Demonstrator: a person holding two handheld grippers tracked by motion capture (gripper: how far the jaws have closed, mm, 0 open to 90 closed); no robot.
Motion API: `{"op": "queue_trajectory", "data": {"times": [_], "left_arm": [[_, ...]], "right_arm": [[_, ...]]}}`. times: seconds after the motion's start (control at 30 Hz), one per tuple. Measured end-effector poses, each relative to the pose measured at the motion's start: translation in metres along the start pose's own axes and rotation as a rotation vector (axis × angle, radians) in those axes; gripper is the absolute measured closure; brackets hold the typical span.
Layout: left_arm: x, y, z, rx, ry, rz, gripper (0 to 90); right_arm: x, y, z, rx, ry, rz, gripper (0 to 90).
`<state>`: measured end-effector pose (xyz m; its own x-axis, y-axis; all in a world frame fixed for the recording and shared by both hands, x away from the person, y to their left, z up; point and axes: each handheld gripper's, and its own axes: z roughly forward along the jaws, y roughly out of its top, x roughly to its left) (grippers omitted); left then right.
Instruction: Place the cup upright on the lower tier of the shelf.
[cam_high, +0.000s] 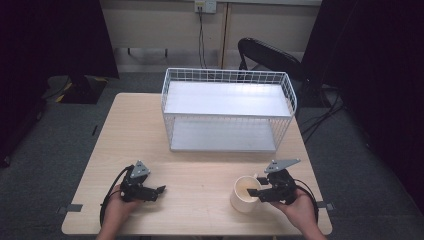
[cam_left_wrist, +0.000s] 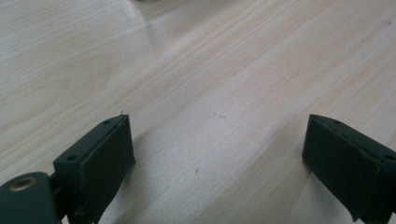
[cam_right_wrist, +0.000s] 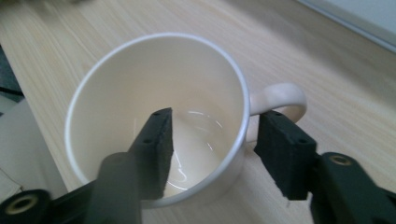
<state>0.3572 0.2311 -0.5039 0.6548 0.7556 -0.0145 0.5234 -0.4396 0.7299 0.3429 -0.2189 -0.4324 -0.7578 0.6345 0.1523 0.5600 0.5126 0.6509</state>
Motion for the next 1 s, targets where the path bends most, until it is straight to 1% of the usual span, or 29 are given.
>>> {"op": "queue_trajectory", "data": {"times": [0.03,0.07,0.13,0.17,0.2,0.3,0.33,0.37,0.4,0.47,0.5,0.53,0.57,0.73,0.9,1.0], "left_arm": [[0.0000,0.0000,0.0000,0.000,0.000,0.000,8.5],[0.0000,0.0000,0.0000,0.000,0.000,0.000,8.5],[0.0000,0.0000,0.0000,0.000,0.000,0.000,8.5],[0.0000,0.0000,0.0000,0.000,0.000,0.000,8.5],[0.0000,0.0000,0.0000,0.000,0.001,0.000,8.5],[0.0000,0.0000,0.0000,0.000,0.000,0.000,8.5],[0.0002,0.0000,-0.0001,0.001,0.002,0.003,8.5],[0.0001,0.0000,-0.0001,0.000,0.001,0.002,8.5],[0.0001,0.0000,-0.0001,0.000,0.001,0.002,8.5],[0.0000,0.0000,0.0000,0.000,0.000,0.000,8.5],[0.0000,0.0000,0.0000,0.000,0.000,0.000,8.5],[0.0000,0.0000,0.0000,0.000,0.000,0.000,8.5],[0.0000,0.0000,0.0000,0.000,0.000,0.000,8.5],[0.0000,0.0000,0.0000,0.000,0.000,0.000,8.5],[0.0000,0.0000,0.0000,0.000,0.000,0.000,8.5],[0.0000,0.0000,0.0000,0.000,0.000,0.000,8.5]], "right_arm": [[-0.0002,0.0000,0.0034,0.009,0.000,0.005,51.4],[-0.0002,0.0000,0.0034,0.009,0.000,0.005,51.4],[-0.0002,0.0004,0.0058,0.005,-0.009,0.004,55.9],[-0.0005,0.0009,0.0075,0.007,-0.018,0.005,60.4],[-0.0005,0.0009,0.0075,0.007,-0.018,0.005,60.4],[-0.0011,0.0019,0.0093,0.008,-0.023,0.015,66.7],[-0.0011,0.0021,0.0098,0.008,-0.024,0.020,69.8],[-0.0010,0.0024,0.0106,0.002,-0.024,0.018,75.4],[-0.0010,0.0024,0.0106,0.002,-0.024,0.018,75.4],[0.0013,0.0028,0.0105,-0.005,-0.054,-0.002,79.0],[0.0013,0.0028,0.0105,-0.005,-0.054,-0.002,79.0],[0.0015,0.0029,0.0093,-0.012,-0.062,-0.006,81.0],[-0.0005,0.0029,0.0072,-0.033,-0.050,0.012,82.6],[-0.0017,0.0035,0.0073,-0.050,-0.063,0.013,82.8],[-0.0058,0.0078,0.0074,-0.070,-0.070,0.031,83.0],[-0.0075,0.0098,0.0074,-0.076,-0.079,0.035,83.1]]}}
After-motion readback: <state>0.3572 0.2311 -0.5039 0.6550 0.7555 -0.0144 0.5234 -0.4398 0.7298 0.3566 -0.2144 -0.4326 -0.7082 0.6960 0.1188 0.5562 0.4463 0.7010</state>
